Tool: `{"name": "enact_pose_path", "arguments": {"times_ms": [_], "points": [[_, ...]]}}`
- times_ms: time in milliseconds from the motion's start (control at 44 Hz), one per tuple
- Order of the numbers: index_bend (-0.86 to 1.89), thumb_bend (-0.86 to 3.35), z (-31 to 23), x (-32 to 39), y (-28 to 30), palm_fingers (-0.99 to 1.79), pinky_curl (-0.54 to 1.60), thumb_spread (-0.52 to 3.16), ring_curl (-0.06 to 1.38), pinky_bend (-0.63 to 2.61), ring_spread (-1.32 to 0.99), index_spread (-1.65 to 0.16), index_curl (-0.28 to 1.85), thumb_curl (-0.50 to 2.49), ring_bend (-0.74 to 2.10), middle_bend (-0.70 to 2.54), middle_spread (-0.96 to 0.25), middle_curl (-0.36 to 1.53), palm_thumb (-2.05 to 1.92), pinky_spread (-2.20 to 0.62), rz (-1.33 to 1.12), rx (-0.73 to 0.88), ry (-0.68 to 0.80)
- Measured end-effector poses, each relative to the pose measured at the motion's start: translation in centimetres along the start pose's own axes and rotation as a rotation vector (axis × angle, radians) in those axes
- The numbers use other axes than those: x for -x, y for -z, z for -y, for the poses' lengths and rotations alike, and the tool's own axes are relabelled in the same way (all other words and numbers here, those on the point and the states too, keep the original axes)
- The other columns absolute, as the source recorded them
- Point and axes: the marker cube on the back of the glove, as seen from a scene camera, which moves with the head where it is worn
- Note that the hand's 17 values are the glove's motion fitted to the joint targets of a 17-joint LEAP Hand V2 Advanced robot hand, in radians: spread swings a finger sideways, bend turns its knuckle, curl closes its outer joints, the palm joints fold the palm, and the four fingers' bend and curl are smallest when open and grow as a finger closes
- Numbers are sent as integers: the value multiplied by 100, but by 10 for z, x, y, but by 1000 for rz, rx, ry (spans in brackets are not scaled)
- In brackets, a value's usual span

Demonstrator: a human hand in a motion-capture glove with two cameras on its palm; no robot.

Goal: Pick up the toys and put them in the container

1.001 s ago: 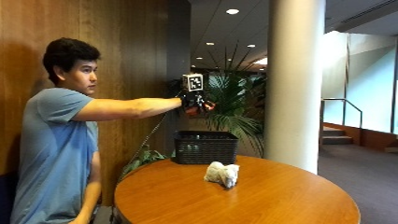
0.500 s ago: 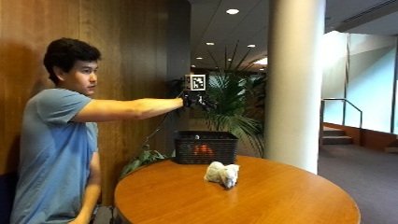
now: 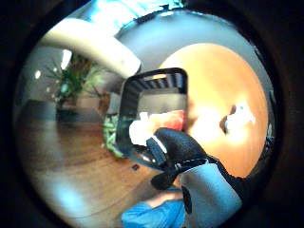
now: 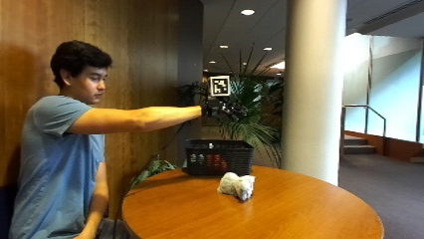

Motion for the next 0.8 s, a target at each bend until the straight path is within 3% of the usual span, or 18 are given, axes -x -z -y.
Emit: {"name": "enact_pose_path", "arguments": {"times_ms": [114,478,796], "points": [[15,-2,1,-39,-13,-7,39,114,33,148,6,-33,25,37,70,17,7,45,2,2,-53,14,-131],[10,-2,-12,-139,-78,-13,37,113,30,145,9,-31,23,34,63,18,8,42,3,5,1,114,-316],[7,-2,-24,-169,-167,-20,37,110,28,148,10,-29,19,33,59,15,9,38,3,5,-15,263,-243]]}}
